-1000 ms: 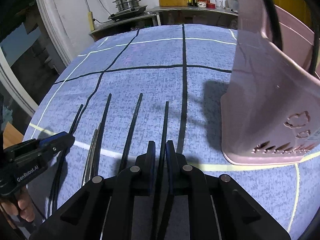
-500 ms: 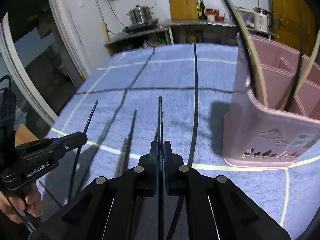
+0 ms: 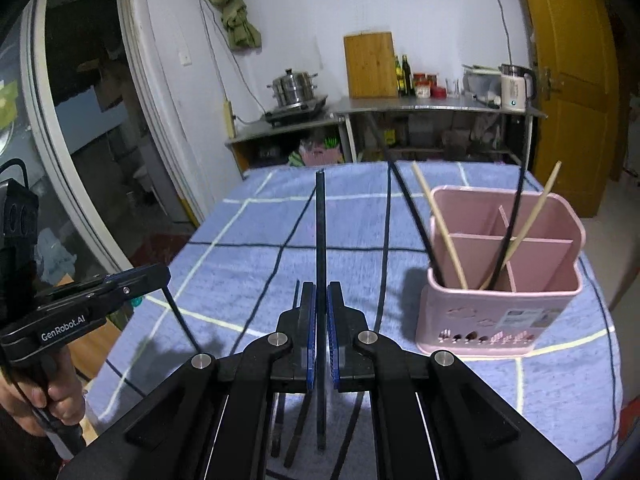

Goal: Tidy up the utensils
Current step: 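Lift the gripped black chopstick upright with the right tool, then carry the black chopstick into the pink holder and open the right tool, then raise the right tool out of the holder and back to the chopsticks, then close the right tool on a black chopstick on the cloth, then lift the black chopstick upright with the right tool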

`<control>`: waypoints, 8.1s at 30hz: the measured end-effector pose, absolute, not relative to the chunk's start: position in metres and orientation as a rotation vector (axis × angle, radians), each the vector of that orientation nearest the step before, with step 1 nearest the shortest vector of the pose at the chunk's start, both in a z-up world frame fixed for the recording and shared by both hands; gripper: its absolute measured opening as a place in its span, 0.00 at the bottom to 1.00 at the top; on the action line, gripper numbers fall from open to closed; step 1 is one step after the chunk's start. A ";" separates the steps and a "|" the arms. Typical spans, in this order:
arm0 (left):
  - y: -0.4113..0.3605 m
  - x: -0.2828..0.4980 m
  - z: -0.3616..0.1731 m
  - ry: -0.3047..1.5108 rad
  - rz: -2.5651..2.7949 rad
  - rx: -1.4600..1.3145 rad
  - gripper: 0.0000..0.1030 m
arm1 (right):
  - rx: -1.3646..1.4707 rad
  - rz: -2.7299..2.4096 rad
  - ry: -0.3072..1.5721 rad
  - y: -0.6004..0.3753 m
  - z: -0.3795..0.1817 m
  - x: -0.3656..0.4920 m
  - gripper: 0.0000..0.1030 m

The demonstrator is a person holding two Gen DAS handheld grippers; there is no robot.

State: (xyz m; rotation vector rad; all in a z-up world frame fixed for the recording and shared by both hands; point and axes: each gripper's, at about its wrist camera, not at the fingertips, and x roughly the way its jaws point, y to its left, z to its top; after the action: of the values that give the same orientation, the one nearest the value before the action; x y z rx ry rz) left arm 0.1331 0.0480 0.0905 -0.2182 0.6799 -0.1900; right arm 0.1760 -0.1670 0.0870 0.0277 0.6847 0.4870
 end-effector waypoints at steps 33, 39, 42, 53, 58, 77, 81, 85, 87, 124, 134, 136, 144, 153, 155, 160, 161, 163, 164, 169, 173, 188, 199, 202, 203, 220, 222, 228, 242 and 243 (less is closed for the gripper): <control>-0.050 0.171 0.153 0.632 -0.441 -0.198 0.05 | 0.100 0.333 0.547 -0.261 0.159 0.161 0.05; -0.062 0.192 0.184 0.580 -0.458 -0.191 0.05 | 0.106 0.308 0.473 -0.273 0.192 0.173 0.05; -0.067 0.204 0.195 0.560 -0.458 -0.189 0.05 | 0.111 0.298 0.448 -0.278 0.203 0.183 0.05; -0.086 0.239 0.174 0.589 -0.443 -0.165 0.05 | 0.136 0.285 0.477 -0.282 0.184 0.219 0.05; -0.091 0.251 0.150 0.630 -0.438 -0.163 0.05 | 0.138 0.283 0.514 -0.282 0.163 0.230 0.05; -0.095 0.241 0.121 0.655 -0.440 -0.120 0.07 | 0.147 0.274 0.619 -0.288 0.114 0.238 0.06; -0.090 0.229 0.133 0.617 -0.440 -0.124 0.11 | 0.128 0.262 0.592 -0.287 0.123 0.232 0.14; -0.083 0.215 0.143 0.590 -0.443 -0.134 0.15 | 0.130 0.257 0.570 -0.288 0.130 0.219 0.19; -0.078 0.208 0.145 0.580 -0.436 -0.136 0.17 | 0.136 0.249 0.562 -0.289 0.133 0.212 0.19; 0.019 0.088 0.062 0.616 -0.177 -0.213 0.24 | 0.078 0.424 0.653 -0.226 0.072 0.108 0.20; 0.018 0.104 0.017 0.720 -0.166 -0.219 0.24 | 0.053 0.452 0.712 -0.209 0.052 0.116 0.20; 0.016 0.112 0.006 0.748 -0.164 -0.224 0.24 | 0.050 0.460 0.727 -0.205 0.046 0.119 0.20; 0.012 0.141 -0.029 0.832 -0.137 -0.243 0.24 | 0.040 0.478 0.776 -0.197 0.026 0.132 0.20; 0.006 0.162 -0.051 0.880 -0.088 -0.212 0.24 | 0.054 0.474 0.799 -0.201 0.014 0.145 0.20; 0.004 0.163 -0.051 0.879 -0.077 -0.199 0.24 | 0.056 0.476 0.802 -0.202 0.013 0.146 0.20; -0.003 0.163 -0.052 0.876 -0.051 -0.141 0.24 | 0.059 0.480 0.805 -0.201 0.011 0.147 0.20; -0.004 0.164 -0.051 0.877 -0.047 -0.133 0.24 | 0.059 0.481 0.806 -0.201 0.011 0.148 0.20; -0.003 0.164 -0.051 0.878 -0.048 -0.126 0.20 | 0.060 0.485 0.810 -0.200 0.010 0.148 0.20; -0.001 0.164 -0.051 0.880 -0.043 -0.120 0.14 | 0.059 0.489 0.811 -0.198 0.010 0.148 0.20; 0.015 0.165 -0.051 0.888 -0.048 -0.105 0.08 | 0.052 0.509 0.818 -0.186 0.006 0.152 0.20; 0.038 0.163 -0.051 0.895 -0.027 -0.117 0.07 | 0.050 0.529 0.826 -0.175 0.001 0.159 0.20; 0.076 0.169 -0.054 0.915 -0.011 -0.224 0.07 | -0.024 0.526 0.898 -0.123 -0.033 0.215 0.20; 0.076 0.186 -0.053 0.947 -0.040 -0.197 0.08 | -0.083 0.474 0.955 -0.103 -0.052 0.250 0.20; 0.073 0.187 -0.053 0.948 -0.035 -0.165 0.08 | -0.091 0.467 0.954 -0.099 -0.053 0.255 0.20; 0.073 0.187 -0.053 0.947 -0.034 -0.164 0.08 | -0.089 0.463 0.958 -0.097 -0.053 0.258 0.20; 0.079 0.186 -0.048 0.939 -0.054 -0.223 0.05 | -0.078 0.470 0.952 -0.098 -0.035 0.259 0.06; 0.078 0.184 -0.042 0.927 -0.063 -0.229 0.05 | -0.074 0.480 0.934 -0.100 -0.026 0.254 0.06; 0.076 0.171 -0.013 0.865 -0.093 -0.232 0.05 | -0.061 0.504 0.861 -0.109 0.009 0.234 0.05; 0.068 0.142 0.058 0.740 -0.147 -0.214 0.05 | -0.016 0.517 0.717 -0.136 0.079 0.194 0.05; 0.067 0.141 0.061 0.733 -0.150 -0.211 0.05 | -0.014 0.517 0.711 -0.138 0.082 0.193 0.05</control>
State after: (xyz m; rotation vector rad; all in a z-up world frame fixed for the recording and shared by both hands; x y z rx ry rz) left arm 0.1408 0.0667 0.0610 -0.2111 0.7334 -0.1501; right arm 0.1933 -0.1382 0.0819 -0.0138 0.7108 0.5174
